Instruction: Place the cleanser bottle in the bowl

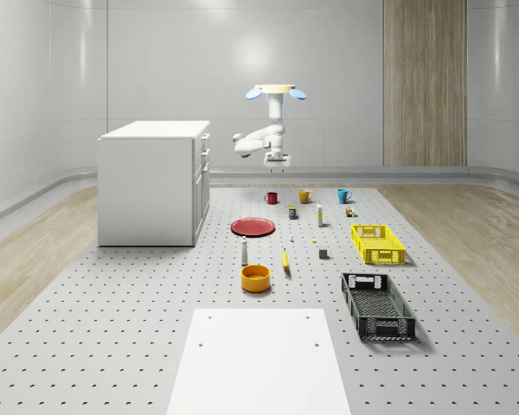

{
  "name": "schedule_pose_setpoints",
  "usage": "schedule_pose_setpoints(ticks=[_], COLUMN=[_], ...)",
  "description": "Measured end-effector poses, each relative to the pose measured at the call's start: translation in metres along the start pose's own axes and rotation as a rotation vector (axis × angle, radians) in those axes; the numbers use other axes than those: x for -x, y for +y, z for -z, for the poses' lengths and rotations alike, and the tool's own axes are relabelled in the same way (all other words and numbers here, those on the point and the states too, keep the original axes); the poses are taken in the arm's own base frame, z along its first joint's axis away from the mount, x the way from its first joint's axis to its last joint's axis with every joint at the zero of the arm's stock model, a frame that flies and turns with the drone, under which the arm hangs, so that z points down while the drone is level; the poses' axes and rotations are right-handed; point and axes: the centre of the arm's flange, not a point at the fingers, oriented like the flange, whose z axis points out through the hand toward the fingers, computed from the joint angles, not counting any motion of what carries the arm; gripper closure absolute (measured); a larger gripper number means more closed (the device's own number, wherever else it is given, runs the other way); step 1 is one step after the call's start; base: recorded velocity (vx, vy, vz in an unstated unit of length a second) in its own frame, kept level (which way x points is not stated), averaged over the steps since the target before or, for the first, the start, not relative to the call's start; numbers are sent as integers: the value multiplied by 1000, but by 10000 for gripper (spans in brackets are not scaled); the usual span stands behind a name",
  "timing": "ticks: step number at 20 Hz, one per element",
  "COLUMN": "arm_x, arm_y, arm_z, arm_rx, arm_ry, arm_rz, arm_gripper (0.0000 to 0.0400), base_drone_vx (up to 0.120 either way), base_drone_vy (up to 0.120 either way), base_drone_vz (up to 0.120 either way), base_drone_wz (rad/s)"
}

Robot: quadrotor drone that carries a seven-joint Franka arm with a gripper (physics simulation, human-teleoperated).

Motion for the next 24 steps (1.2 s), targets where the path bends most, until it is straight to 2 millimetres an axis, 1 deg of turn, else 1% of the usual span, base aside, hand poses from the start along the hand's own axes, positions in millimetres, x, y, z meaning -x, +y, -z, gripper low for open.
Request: schedule_pose_setpoints(ticks=[12,21,24], arm_x=[0,0,0], arm_y=[0,0,0], arm_z=[0,0,0], arm_rx=[0,0,0], arm_ry=[0,0,0], arm_rz=[0,0,0], arm_gripper=[0,0,0], base_drone_vx=[120,120,120], base_drone_vy=[0,0,0], base_drone_vz=[0,-120,0], base_drone_wz=[0,0,0])
